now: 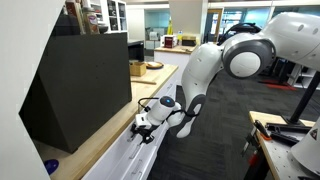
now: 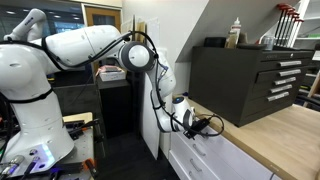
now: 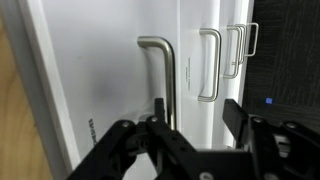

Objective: Open the top drawer of the dresser

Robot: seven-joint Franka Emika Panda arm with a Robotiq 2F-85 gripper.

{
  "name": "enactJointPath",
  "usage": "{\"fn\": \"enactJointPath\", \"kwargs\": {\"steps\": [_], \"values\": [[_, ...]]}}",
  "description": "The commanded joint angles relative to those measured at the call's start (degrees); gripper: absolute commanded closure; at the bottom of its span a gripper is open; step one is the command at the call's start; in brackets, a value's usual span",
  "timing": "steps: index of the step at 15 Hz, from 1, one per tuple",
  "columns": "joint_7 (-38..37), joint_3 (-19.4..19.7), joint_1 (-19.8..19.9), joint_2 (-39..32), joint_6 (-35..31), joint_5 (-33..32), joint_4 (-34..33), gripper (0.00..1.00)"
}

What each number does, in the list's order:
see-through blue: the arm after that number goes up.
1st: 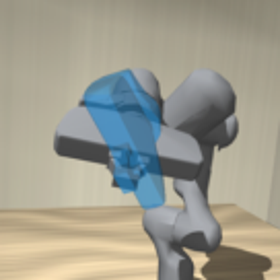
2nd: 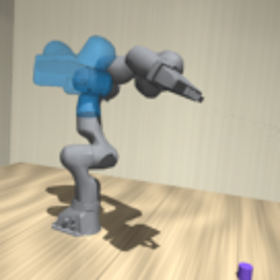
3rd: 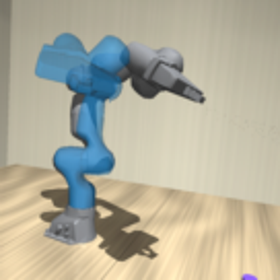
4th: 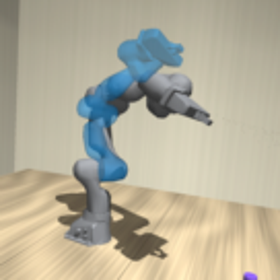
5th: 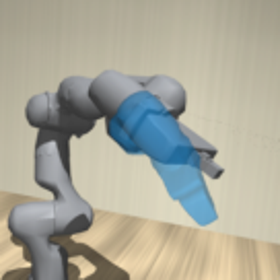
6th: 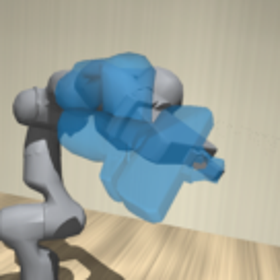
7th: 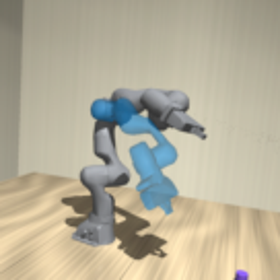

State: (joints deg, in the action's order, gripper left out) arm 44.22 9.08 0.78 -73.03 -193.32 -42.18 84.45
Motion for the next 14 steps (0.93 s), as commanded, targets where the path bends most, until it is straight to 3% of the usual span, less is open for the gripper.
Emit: {"fn": "enactJointPath", "kwargs": {"steps": [1,6,8,14], "values": [[-0.01,-0.46,1.16,-0.72,0.18,-1.99,-2.28,0.66],[-0.03,0.28,0.76,-0.56,-0.23,-2.15,-2.6,0.96],[-0.07,0.51,0.65,-0.52,-0.35,-2.28,-2.76,1.0],[0.11,1.19,0.54,-0.01,-1.06,-3.63,-1.08,0.96]]}}
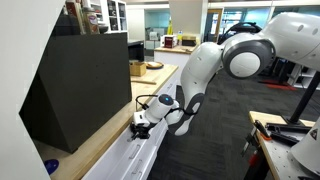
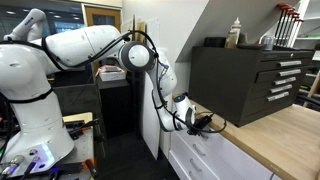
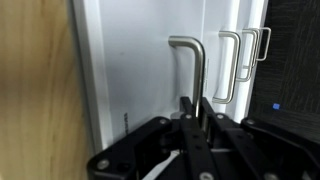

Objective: Open the top drawer of the dresser

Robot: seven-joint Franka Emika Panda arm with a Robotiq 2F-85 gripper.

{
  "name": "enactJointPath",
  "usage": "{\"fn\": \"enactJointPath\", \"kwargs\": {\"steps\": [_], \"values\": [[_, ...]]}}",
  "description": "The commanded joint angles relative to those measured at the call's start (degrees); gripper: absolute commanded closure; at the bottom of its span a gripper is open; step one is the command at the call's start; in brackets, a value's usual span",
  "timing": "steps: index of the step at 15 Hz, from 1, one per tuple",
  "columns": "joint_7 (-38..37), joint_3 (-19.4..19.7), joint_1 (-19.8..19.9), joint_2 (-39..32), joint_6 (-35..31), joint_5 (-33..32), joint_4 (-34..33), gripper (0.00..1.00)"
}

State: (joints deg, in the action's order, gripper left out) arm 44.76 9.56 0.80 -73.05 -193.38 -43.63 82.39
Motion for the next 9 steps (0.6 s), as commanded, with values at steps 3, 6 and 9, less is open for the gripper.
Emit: {"fn": "enactJointPath", "kwargs": {"steps": [3,6,9], "values": [[0.2,2.6,-0.7,0.32,-2.27,-0.59,2.98,0.96],[-0.14,4.5,-1.92,0.49,-3.96,0.01,4.54,0.96],[-0.31,6.8,-3.85,0.73,-5.94,0.48,6.74,0.96]]}}
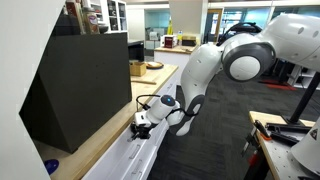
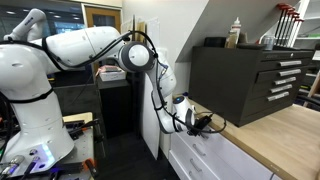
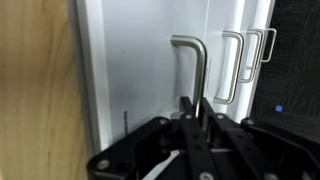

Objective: Open the top drawer of the dresser

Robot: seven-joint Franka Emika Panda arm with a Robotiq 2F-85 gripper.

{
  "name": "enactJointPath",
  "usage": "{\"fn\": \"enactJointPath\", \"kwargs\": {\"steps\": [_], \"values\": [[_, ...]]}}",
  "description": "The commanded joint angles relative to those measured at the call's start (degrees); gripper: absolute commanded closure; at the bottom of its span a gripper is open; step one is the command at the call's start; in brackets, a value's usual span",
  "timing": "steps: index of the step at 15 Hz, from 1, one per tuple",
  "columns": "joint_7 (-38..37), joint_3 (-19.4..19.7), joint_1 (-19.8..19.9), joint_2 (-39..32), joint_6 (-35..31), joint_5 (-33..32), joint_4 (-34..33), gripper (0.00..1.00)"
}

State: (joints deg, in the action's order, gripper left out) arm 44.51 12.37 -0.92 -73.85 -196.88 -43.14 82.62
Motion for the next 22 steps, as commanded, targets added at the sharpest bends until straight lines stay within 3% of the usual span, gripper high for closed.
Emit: {"fn": "enactJointPath", "kwargs": {"steps": [1,2,13,22], "values": [[-0.24,5.1,-3.0,1.59,-3.34,0.18,7.31,0.96],[1.05,2.77,-1.32,1.51,-1.13,-1.04,5.76,0.96],[-3.47,1.94,1.29,3.56,-1.17,-12.12,7.83,0.97],[-2.14,2.51,0.21,4.41,-1.28,-10.91,10.75,0.97]]}}
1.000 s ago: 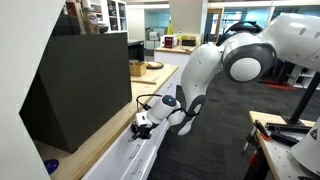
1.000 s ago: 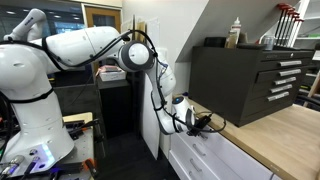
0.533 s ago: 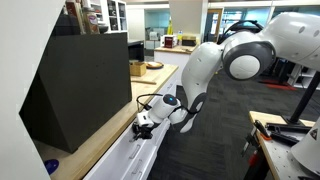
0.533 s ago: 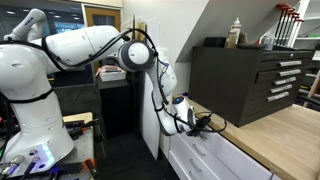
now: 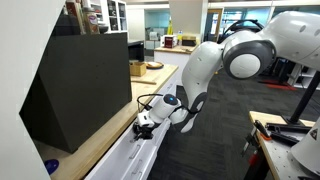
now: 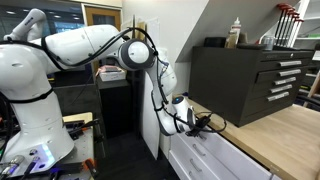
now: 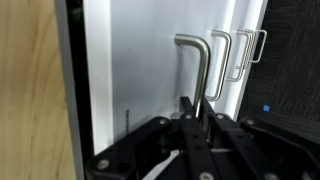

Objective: Open the top drawer of the dresser

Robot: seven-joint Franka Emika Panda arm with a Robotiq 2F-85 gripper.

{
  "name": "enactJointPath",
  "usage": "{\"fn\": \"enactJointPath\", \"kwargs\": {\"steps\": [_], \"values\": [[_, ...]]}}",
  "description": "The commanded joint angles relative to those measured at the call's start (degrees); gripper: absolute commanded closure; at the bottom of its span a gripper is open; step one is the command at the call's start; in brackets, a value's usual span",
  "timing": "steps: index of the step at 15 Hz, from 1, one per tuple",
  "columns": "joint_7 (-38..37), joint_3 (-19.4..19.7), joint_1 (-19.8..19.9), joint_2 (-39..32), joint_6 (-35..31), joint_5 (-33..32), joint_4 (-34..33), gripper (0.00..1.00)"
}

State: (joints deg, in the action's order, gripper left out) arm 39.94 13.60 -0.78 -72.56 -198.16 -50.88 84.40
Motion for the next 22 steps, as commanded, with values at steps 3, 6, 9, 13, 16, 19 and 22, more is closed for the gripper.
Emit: {"fn": "enactJointPath", "kwargs": {"steps": [3,6,9,13,16,19,22], "values": [[2.51,1.35,-0.01,3.72,0.0,-3.97,10.16,0.97],[0.79,0.88,0.82,4.31,0.06,-7.31,10.05,0.97],[-1.27,0.62,1.74,4.91,0.04,-11.0,9.87,0.97],[-1.82,1.47,1.32,5.75,0.0,-9.75,10.96,0.97],[-1.86,1.84,0.99,7.19,-0.33,-8.54,13.56,0.97],[-1.1,2.01,0.87,9.52,-0.76,-7.64,18.05,0.97],[-0.06,1.95,0.96,11.68,-0.98,-6.7,22.1,0.97]]}}
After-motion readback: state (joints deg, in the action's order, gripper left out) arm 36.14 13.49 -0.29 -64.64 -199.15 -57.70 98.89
